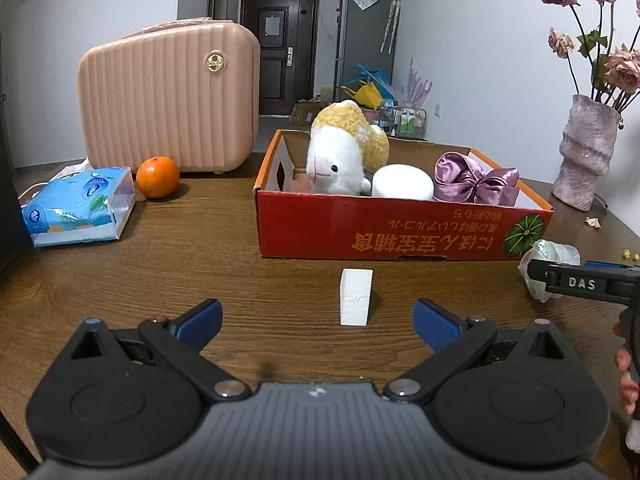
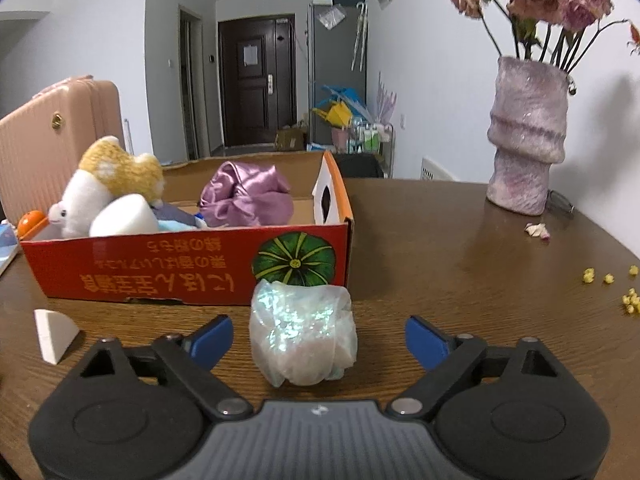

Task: Organize soft objects
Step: 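Lower the right tool onto the iridescent plastic bag and close it, then grasp the white foam wedge with the left tool while the right tool holds the bag, then carry the white foam wedge and plastic bag with both tools over the box, then open both tools to drop the foam wedge and bag into the box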

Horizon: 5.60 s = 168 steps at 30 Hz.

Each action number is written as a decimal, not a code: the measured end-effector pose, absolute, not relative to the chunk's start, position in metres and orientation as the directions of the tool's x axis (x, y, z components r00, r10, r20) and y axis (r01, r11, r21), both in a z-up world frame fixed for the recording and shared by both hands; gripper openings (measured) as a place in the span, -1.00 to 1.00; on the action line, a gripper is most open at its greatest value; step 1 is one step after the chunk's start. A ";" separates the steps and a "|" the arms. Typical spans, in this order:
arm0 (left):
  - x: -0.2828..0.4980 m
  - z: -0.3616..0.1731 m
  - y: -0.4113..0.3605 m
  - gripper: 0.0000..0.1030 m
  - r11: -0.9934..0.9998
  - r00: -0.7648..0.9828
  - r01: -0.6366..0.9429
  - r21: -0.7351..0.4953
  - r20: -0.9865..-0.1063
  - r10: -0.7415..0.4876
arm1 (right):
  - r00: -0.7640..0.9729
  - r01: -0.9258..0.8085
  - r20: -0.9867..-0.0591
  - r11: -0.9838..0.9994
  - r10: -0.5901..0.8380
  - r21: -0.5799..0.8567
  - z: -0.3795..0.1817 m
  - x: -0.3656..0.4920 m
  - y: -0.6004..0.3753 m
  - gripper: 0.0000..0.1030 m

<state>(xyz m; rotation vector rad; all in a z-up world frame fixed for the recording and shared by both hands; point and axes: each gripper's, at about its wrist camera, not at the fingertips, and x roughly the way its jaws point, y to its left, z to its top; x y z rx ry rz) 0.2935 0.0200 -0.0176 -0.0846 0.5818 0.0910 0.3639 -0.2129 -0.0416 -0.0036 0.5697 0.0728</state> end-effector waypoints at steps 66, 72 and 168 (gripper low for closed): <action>0.361 -0.046 0.002 -0.14 0.999 0.779 -0.027 -0.032 -0.627 0.001 | 0.888 -0.121 -0.442 0.992 0.126 0.038 -0.033 0.326 -0.193 -0.15; 0.361 -0.046 0.001 -0.54 0.999 0.777 -0.009 -0.042 -0.629 -0.019 | 0.888 -0.121 -0.441 0.992 0.126 0.038 -0.033 0.326 -0.193 -0.15; 0.498 0.020 -0.009 -0.27 0.997 0.925 -0.006 -0.083 -0.380 -0.026 | 0.951 -0.125 -0.280 0.991 0.134 0.050 -0.004 0.493 -0.158 0.19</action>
